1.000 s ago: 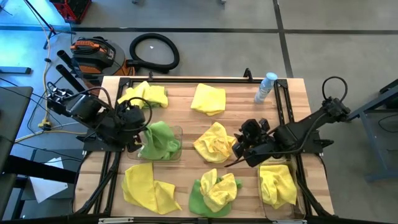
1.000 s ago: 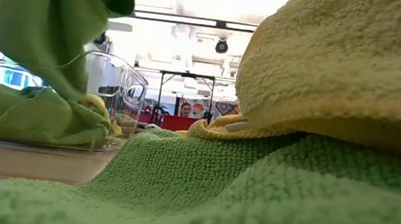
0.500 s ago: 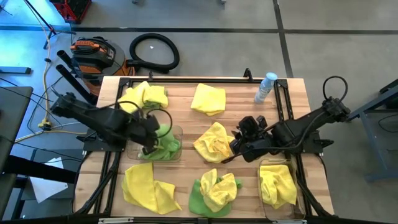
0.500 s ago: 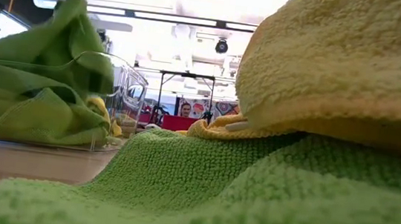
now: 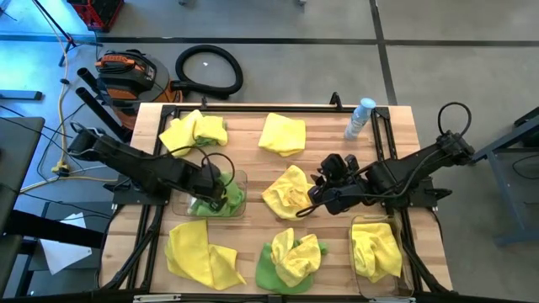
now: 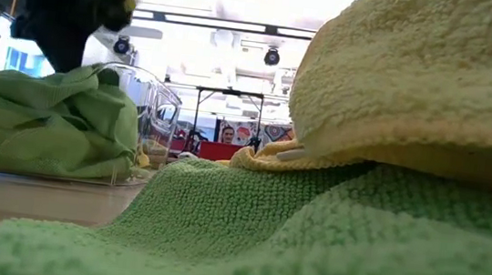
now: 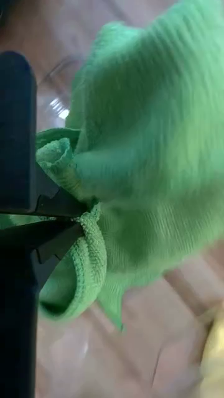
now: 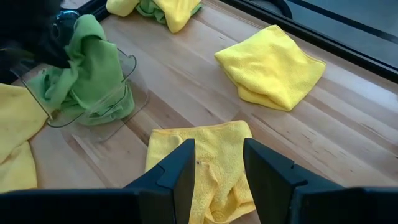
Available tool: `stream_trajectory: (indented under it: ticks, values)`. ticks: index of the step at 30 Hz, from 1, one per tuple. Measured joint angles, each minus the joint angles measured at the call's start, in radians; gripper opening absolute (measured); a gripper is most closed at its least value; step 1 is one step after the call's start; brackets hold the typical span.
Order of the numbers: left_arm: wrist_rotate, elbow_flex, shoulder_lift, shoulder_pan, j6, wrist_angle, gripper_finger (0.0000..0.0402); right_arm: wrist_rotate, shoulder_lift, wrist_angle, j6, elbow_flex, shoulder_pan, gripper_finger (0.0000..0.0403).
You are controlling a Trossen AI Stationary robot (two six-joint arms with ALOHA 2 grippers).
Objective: Sort microfiber towel by color & place in baskets
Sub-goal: Put the green towel into the left transparent bin
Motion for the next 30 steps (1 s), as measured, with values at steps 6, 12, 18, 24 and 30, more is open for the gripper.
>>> stream_trajectory:
  ticks: [6, 12, 18, 24, 30]
  values:
    - [0.039, -0.123, 0.0, 0.017, -0.176, 0.145, 0.0, 0.0, 0.0, 0.002, 0.0, 0.0, 0.0, 0.0131]
    - [0.039, -0.21, 0.0, 0.017, -0.278, 0.252, 0.0001, 0.0, 0.0, 0.005, 0.0, 0.0, 0.0, 0.0131]
    - [0.037, -0.254, 0.0, 0.017, -0.356, 0.273, 0.002, 0.0, 0.0, 0.005, -0.004, 0.0, 0.0, 0.0131]
    - [0.041, -0.258, 0.0, 0.016, -0.359, 0.275, 0.006, 0.0, 0.0, 0.009, -0.018, 0.0, 0.0, 0.0131]
    - [0.058, -0.258, -0.009, 0.018, -0.368, 0.272, 0.01, 0.0, 0.0, 0.01, -0.022, 0.0, 0.0, 0.0131]
